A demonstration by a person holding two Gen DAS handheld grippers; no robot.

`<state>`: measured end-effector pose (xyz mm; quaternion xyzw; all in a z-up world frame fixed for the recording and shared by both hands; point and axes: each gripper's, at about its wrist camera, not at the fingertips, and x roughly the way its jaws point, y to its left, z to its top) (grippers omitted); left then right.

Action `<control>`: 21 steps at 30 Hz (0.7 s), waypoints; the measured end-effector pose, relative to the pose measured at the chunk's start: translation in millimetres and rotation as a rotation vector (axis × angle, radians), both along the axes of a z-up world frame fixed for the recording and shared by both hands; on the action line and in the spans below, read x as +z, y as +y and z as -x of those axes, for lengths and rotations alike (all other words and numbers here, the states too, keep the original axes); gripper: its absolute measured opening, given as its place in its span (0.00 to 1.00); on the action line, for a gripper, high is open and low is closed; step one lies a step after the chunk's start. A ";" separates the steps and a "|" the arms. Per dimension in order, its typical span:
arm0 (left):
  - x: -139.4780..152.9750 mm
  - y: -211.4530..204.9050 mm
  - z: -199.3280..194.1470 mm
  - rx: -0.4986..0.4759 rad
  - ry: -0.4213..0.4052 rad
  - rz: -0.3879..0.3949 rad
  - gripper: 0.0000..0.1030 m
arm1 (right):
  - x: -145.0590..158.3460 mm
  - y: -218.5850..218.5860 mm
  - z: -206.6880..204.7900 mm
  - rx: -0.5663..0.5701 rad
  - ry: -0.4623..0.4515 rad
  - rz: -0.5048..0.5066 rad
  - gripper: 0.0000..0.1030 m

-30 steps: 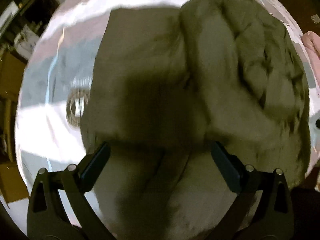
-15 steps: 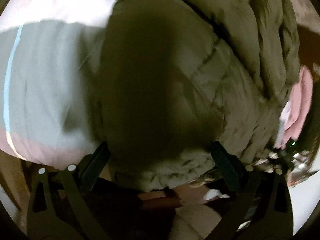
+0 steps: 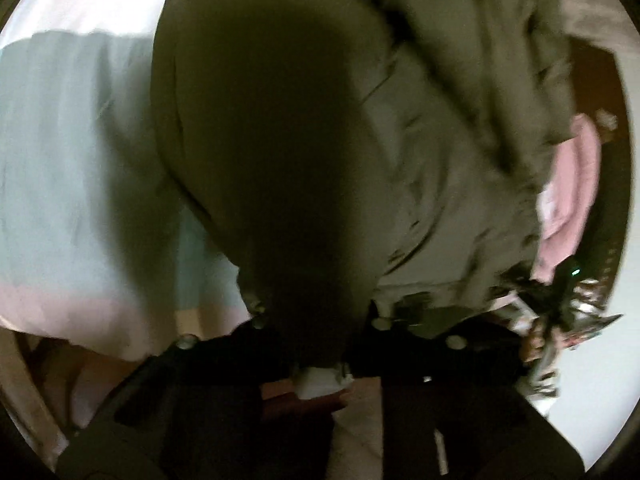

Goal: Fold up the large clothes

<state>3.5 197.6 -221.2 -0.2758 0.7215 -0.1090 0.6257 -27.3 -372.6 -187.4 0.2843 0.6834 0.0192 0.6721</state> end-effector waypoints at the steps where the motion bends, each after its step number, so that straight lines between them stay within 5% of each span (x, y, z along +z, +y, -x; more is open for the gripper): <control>1: 4.0 3.6 -1.1 0.017 -0.025 0.032 0.11 | 11.7 0.7 -2.4 -0.005 -0.066 -0.035 0.12; 10: 83.8 39.8 -12.2 0.206 -0.378 0.268 0.09 | 101.4 -19.9 -33.5 -0.115 -0.483 -0.237 0.11; 14: 113.5 60.2 -32.8 0.276 -0.479 0.244 0.09 | 129.0 -34.6 -71.5 -0.160 -0.602 -0.279 0.11; 21: 163.7 34.3 -101.7 0.341 -0.576 0.162 0.10 | 152.6 -45.4 -148.1 -0.198 -0.699 -0.248 0.10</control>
